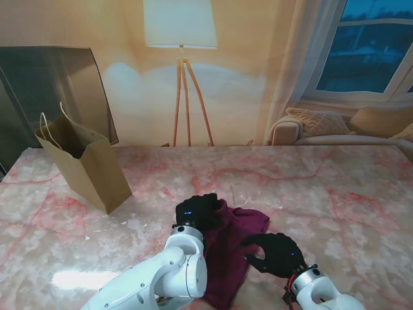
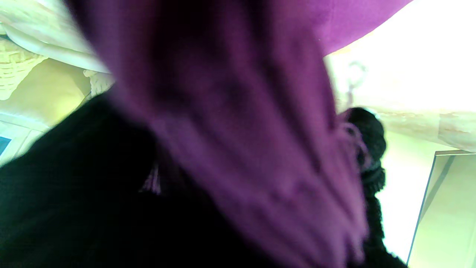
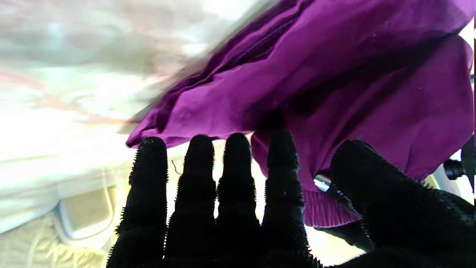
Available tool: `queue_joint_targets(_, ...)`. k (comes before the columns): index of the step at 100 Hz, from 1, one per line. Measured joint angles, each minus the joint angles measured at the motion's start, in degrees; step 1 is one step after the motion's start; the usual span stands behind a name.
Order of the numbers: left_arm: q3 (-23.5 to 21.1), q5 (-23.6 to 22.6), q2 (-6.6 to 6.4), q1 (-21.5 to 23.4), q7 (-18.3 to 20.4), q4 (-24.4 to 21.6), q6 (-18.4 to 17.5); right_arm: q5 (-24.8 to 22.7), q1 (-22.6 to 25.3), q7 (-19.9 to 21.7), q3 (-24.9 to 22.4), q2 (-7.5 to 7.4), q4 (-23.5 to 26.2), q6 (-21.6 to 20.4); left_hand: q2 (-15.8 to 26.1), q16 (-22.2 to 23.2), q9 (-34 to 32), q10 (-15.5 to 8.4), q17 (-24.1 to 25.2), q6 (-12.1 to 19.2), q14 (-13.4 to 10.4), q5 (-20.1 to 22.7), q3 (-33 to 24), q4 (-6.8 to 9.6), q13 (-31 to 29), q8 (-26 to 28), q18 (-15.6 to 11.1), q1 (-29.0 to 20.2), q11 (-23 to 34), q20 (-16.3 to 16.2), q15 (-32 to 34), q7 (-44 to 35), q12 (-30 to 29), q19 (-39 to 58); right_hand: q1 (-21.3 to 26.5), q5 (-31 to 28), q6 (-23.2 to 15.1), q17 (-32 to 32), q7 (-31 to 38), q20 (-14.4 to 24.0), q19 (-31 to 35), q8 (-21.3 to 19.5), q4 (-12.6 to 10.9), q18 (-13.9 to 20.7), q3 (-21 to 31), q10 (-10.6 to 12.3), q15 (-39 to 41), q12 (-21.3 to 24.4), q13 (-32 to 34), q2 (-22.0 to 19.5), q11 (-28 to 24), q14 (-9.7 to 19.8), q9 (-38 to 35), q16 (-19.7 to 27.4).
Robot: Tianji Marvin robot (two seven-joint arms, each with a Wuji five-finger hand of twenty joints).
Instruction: Fold the socks and the shorts into the kraft paper bag
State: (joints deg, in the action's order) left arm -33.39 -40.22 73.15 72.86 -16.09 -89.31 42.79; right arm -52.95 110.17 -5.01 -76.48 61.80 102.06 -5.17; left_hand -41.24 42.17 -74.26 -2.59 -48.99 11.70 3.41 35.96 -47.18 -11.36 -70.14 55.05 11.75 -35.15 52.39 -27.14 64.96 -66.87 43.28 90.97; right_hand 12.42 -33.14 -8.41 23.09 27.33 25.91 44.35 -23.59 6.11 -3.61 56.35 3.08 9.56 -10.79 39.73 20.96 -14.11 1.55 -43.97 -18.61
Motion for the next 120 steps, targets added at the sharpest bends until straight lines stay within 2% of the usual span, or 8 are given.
queue_joint_targets(24,2.4,2.5,1.22,-1.4,-0.2,2.5,-0.8,0.9,1.5,1.6,-2.0,0.01,0.7,2.6,0.0,-1.2,0.0,0.0,-0.3,-0.1,0.0,0.0,0.0,-0.01,0.0,-0.2,0.0,0.0,-0.8,0.4,-0.7,0.0,-1.2,0.0,0.0,0.0,0.0,-0.1,0.0,0.0,0.0,0.0,0.0,0.0,-1.5,-0.1,0.0,0.0,0.0,0.0,0.0,-0.6,0.0,0.0)
queue_joint_targets(32,3.2,3.6,1.74,-2.1,0.1,3.8,-0.9,1.4,1.5,2.7,-2.0,-0.02,0.7,3.6,0.3,-3.7,0.0,0.0,-0.7,-0.9,0.0,0.0,1.1,-0.01,0.0,-2.7,0.0,0.0,-5.1,1.8,-5.1,0.1,-4.1,0.0,0.0,0.0,0.0,-0.1,0.0,0.0,0.0,0.0,0.0,0.0,-1.5,-0.2,0.0,0.0,0.0,0.0,0.0,-0.6,0.0,0.0)
queue_joint_targets(43,3.4,6.9,1.77,-2.6,3.5,3.7,-1.6,1.4,1.4,2.9,-2.0,-0.04,0.3,4.1,5.8,-7.1,1.3,1.7,0.0,-5.8,1.3,-0.2,4.2,-0.01,0.1,-8.6,0.0,5.2,-15.2,3.0,-15.9,5.6,-11.3,-1.9,0.0,0.0,0.0,-0.1,-0.1,0.0,0.0,0.0,0.0,0.0,-2.8,-0.6,0.0,0.0,0.0,0.0,0.0,-0.6,0.0,0.0)
queue_joint_targets(47,3.3,7.5,1.70,-2.6,4.4,3.5,-2.5,1.4,1.4,2.8,-2.0,-0.04,0.2,4.4,7.4,-7.8,2.5,2.9,0.7,-8.4,1.9,0.6,4.7,0.98,0.2,-10.5,0.1,7.3,-17.9,3.1,-19.1,10.0,-13.7,-3.2,0.0,0.0,0.0,-0.1,-0.1,0.0,0.0,0.0,0.0,0.0,-2.8,-0.6,0.0,0.0,0.0,0.0,0.0,-0.6,0.0,0.0)
queue_joint_targets(70,1.4,9.6,0.28,-0.5,6.3,-1.1,-7.5,0.9,2.1,3.7,-2.9,-0.04,0.9,6.2,12.4,-8.5,6.4,6.6,5.8,-17.0,4.7,2.2,11.8,2.98,3.2,-29.4,2.3,8.3,-23.3,3.4,-26.3,32.2,-18.9,-8.2,0.0,0.0,0.4,-0.1,-0.1,0.0,0.0,-0.1,0.0,0.0,-2.8,-0.7,0.0,0.0,0.0,-0.4,0.0,-0.6,0.0,0.0)
queue_joint_targets(82,-0.3,11.6,0.20,1.6,4.9,-2.2,-11.7,0.8,2.8,3.9,-3.1,-0.05,1.8,6.8,14.7,-9.0,8.2,6.8,9.5,-17.1,5.5,2.2,12.5,4.38,6.5,-32.3,2.9,8.3,-25.4,2.9,-27.9,35.0,-20.3,-10.5,0.0,0.0,0.6,-0.1,-0.1,0.0,0.0,0.0,0.0,0.0,-2.9,-0.7,0.0,0.0,0.0,-0.4,0.0,-0.6,0.0,0.0)
queue_joint_targets(109,-2.8,8.7,-0.18,3.8,3.4,-3.8,-10.8,-0.1,3.6,3.0,-3.3,-0.02,3.2,7.9,18.9,-9.2,12.6,7.5,18.0,-14.7,6.3,4.3,13.2,5.47,13.2,-32.8,4.3,8.4,-29.1,-1.0,-32.1,35.3,-20.8,-16.6,0.0,0.0,0.6,-0.1,-0.7,0.0,0.0,0.0,0.0,0.0,-2.9,-0.7,0.2,0.0,0.0,-0.4,0.0,-1.1,0.0,-0.6)
queue_joint_targets(120,-4.2,6.2,-0.82,4.0,3.4,-4.1,-9.8,-0.5,3.9,1.3,-3.2,0.07,4.0,9.7,18.9,-9.2,13.5,7.5,19.8,-13.3,6.3,4.4,9.4,5.86,13.8,-32.8,4.3,7.3,-29.5,-1.2,-32.2,34.2,-20.8,-18.1,0.0,0.0,0.6,-0.1,-0.7,0.0,0.0,0.0,0.0,0.0,-3.4,-0.7,0.8,0.0,1.1,-0.4,-0.3,-2.4,-0.1,-0.7)
